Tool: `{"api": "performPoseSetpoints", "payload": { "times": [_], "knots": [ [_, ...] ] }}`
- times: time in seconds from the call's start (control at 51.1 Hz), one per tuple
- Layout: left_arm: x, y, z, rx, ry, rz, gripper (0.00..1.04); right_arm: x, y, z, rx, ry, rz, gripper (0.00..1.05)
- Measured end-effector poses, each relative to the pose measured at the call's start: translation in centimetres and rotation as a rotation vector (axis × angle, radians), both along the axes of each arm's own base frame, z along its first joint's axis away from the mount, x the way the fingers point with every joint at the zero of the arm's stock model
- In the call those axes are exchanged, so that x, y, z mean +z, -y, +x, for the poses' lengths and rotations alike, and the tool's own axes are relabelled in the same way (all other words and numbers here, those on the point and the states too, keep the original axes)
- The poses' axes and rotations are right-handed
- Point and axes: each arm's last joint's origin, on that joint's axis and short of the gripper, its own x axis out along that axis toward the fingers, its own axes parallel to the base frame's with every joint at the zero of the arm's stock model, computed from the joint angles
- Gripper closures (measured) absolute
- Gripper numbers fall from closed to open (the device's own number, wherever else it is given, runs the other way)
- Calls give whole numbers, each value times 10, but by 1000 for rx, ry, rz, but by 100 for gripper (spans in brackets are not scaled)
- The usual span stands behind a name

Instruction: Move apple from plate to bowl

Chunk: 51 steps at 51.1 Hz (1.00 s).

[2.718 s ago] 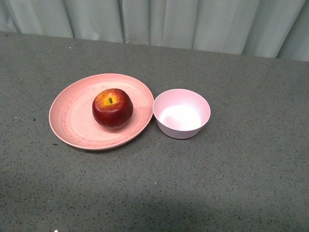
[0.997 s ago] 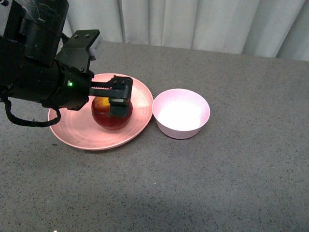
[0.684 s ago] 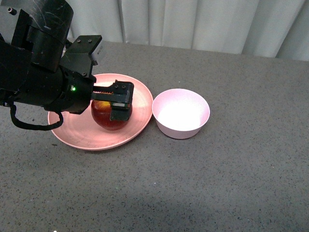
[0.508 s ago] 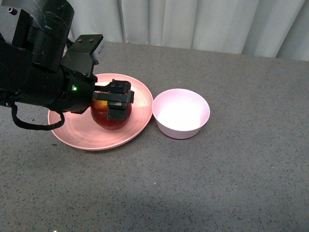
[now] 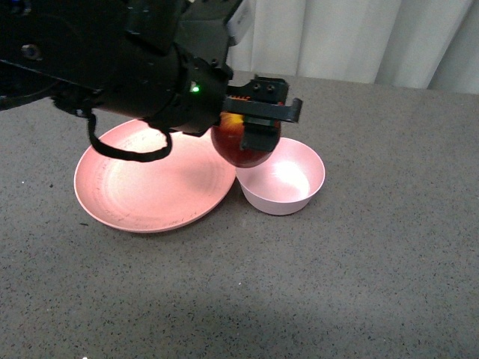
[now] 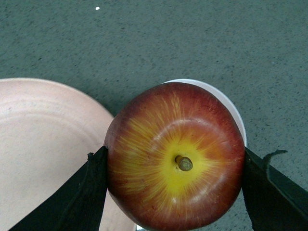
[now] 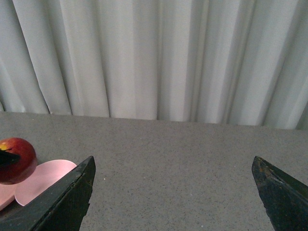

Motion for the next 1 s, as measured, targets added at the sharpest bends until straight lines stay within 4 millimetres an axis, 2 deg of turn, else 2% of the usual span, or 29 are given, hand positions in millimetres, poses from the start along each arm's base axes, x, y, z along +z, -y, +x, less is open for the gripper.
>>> {"api": "performPoseSetpoints", "payload": {
  "times": [0.156,0.235,0.645,0.9,0.997],
  "knots": [
    [-9,28,5,-37,-2,17,35,0,0,0,0,0,0,9],
    [-17,35,8,-38,-16,37,35,0,0,0,0,0,0,9],
    [-43,45,21,-44,-41,91,36,0,0,0,0,0,0,9],
    [-44,49,20,-76,-19,129,36,0,0,0,0,0,0,9],
    [-44,51,19,-84,-15,133,23,0,0,0,0,0,0,9]
  ]
}}
